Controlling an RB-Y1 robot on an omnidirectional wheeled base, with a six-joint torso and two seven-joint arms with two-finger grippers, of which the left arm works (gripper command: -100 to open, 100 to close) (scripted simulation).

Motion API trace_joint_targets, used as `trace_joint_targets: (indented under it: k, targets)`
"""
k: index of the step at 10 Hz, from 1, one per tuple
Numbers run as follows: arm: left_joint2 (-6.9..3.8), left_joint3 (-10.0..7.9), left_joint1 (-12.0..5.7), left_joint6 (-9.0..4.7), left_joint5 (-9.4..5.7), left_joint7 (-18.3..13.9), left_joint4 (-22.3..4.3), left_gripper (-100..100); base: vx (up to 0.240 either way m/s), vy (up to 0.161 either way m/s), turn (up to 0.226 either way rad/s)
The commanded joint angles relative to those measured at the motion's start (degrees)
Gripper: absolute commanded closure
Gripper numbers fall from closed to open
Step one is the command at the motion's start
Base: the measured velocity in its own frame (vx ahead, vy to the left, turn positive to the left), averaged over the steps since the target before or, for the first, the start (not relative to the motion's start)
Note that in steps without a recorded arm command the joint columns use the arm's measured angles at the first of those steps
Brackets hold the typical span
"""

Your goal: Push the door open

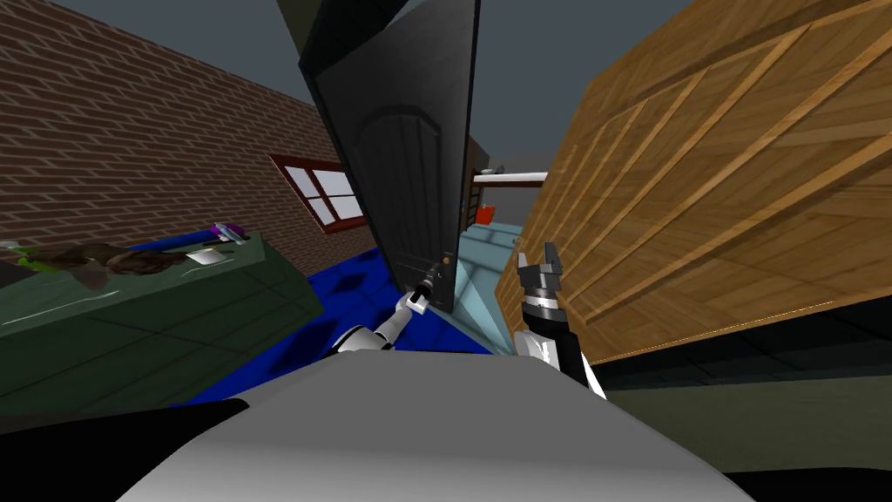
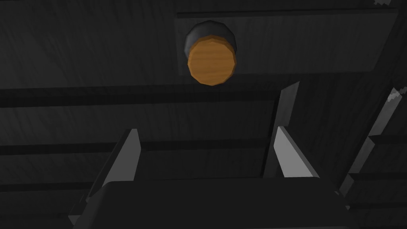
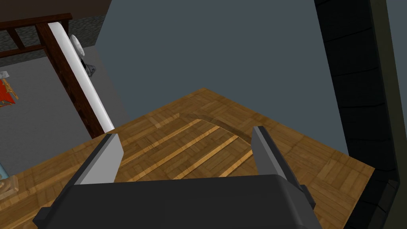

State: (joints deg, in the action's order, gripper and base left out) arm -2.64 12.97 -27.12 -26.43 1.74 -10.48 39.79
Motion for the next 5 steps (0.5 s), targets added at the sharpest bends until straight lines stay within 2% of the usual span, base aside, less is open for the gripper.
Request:
trace_joint_targets:
  k: [1, 2, 3, 5]
  targets:
    - [0.56, 0.33, 0.05, -0.13, -0.01, -0.3, -0.2, -100, -0.189, 0.04, 0.002]
    - [0.32, 0.28, 0.37, 0.43, 0.03, -0.2, 0.8, -100, -0.085, 0.018, -0.004]
    - [-0.28, 0.08, 0.51, 0.28, 0.0, 0.0, 0.7, -100, 0.111, -0.043, -0.037]
    - [-0.51, -0.11, 0.57, 0.07, -0.03, 0.1, 0.6, -100, 0.187, -0.087, -0.016]
